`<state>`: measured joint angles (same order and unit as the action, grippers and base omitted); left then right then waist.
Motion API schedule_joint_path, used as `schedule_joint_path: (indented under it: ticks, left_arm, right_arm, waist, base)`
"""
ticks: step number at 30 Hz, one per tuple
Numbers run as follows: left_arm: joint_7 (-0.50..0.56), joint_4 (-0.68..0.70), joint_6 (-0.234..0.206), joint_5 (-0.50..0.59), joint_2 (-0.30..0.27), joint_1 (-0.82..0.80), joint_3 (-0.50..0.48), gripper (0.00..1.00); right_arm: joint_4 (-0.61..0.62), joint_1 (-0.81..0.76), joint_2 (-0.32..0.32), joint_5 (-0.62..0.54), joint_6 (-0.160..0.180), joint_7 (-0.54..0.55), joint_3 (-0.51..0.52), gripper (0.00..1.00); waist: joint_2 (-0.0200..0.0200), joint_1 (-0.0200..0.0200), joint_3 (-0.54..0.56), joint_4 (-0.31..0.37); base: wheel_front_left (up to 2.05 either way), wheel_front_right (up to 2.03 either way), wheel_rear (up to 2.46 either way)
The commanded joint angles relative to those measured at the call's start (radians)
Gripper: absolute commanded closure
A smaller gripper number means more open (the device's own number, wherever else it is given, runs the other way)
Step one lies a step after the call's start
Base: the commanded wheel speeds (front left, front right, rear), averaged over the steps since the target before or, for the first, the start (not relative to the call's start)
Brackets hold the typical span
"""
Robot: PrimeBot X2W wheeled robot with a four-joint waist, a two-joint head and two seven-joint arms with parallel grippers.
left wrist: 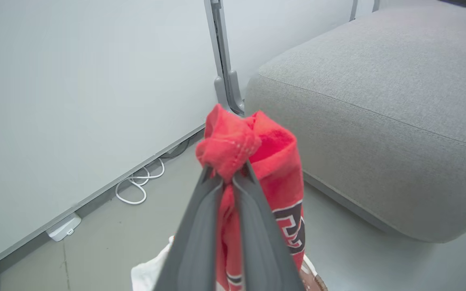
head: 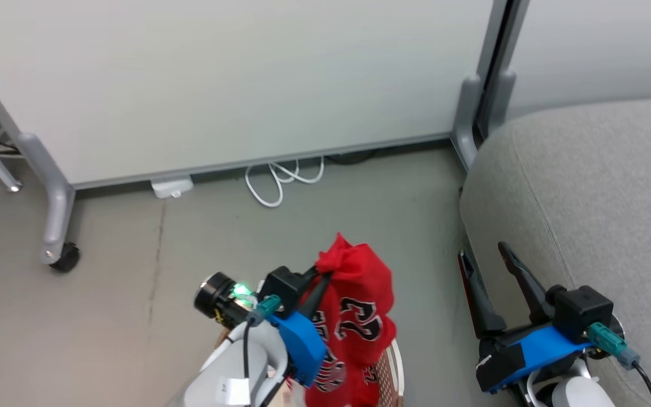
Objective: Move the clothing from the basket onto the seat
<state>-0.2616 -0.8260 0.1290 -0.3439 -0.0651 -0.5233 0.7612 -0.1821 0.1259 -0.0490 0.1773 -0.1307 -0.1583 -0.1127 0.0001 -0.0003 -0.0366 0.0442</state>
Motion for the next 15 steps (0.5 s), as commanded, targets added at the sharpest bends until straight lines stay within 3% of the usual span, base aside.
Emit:
schedule_joint_path:
  ticks: [1,15]
  left_arm:
    - [-0.005,0.015,0.001,-0.009,0.003,0.004,0.014,1.00]
    - [0.011,0.091,0.002,-0.171,0.014,-0.174,0.172,1.00]
  right_arm:
    - [0.005,-0.018,-0.002,0.004,0.000,0.004,-0.002,0.00]
    - [0.022,-0.049,-0.002,0.007,0.000,0.030,-0.030,0.00]
  waist:
    - [-0.0001,0.0003,0.037,-0.028]
    - [-0.0001,0.0003,0.076,-0.066]
  base:
    - [0.00,0.00,0.00]
    - [0.00,0.00,0.00]
